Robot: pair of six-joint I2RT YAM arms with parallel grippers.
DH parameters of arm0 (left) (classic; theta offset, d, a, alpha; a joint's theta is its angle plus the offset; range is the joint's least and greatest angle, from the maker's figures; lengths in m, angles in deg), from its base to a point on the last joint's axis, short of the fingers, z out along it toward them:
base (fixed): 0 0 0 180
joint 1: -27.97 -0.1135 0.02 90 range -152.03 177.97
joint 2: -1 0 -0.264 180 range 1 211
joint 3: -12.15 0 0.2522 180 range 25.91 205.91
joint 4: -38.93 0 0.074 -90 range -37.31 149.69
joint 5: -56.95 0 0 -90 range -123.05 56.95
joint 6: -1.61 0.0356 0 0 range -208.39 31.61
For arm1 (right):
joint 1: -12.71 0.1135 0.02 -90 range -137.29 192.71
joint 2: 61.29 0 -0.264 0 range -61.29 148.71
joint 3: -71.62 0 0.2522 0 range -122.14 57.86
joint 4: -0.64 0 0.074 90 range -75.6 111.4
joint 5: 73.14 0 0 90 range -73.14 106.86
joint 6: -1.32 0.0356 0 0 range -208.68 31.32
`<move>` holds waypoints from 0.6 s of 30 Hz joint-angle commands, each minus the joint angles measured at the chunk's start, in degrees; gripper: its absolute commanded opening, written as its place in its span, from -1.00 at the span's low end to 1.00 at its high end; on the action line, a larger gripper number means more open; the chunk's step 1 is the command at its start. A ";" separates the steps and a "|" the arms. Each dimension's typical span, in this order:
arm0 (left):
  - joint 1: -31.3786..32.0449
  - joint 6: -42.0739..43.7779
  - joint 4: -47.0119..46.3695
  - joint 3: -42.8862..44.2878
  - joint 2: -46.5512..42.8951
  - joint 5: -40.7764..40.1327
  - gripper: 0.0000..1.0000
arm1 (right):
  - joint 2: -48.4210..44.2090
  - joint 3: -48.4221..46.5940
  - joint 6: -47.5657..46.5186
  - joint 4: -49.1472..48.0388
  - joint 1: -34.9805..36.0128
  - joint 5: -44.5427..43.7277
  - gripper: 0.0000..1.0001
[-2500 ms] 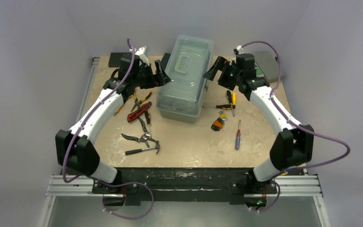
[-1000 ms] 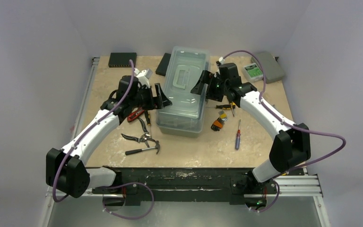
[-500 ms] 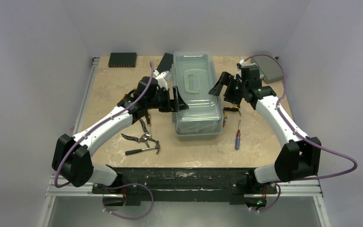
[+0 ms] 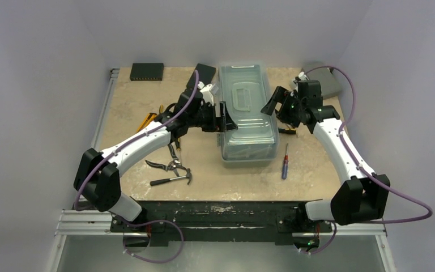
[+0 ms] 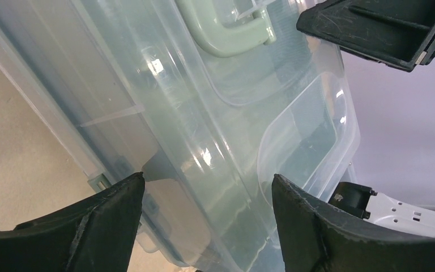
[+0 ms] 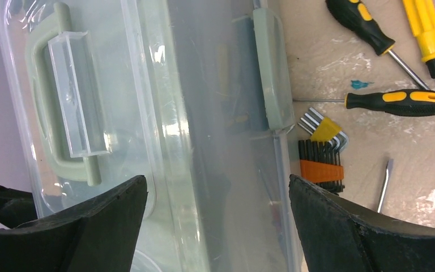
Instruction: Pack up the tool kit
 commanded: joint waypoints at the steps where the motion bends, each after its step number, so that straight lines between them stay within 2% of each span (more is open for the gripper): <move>1: 2.64 1.25 -1.95 2.16 5.03 3.30 0.53 | -0.07 3.27 -2.30 5.25 -1.59 -5.02 0.80; 6: 2.65 2.24 -1.11 3.13 5.52 2.59 0.53 | -0.57 4.76 -2.64 3.79 -2.56 -3.82 0.80; 11: 2.61 4.46 3.27 2.56 1.42 -1.98 0.53 | 1.30 5.11 -4.88 0.87 -2.33 5.40 0.78; 14: 1.99 5.24 5.34 1.21 -1.64 -4.85 0.53 | 2.64 4.68 -4.48 -0.75 -0.26 7.37 0.77; 18: -0.54 4.78 6.48 -1.41 -4.96 -4.23 0.54 | 4.24 2.95 -3.87 -1.13 4.46 6.09 0.77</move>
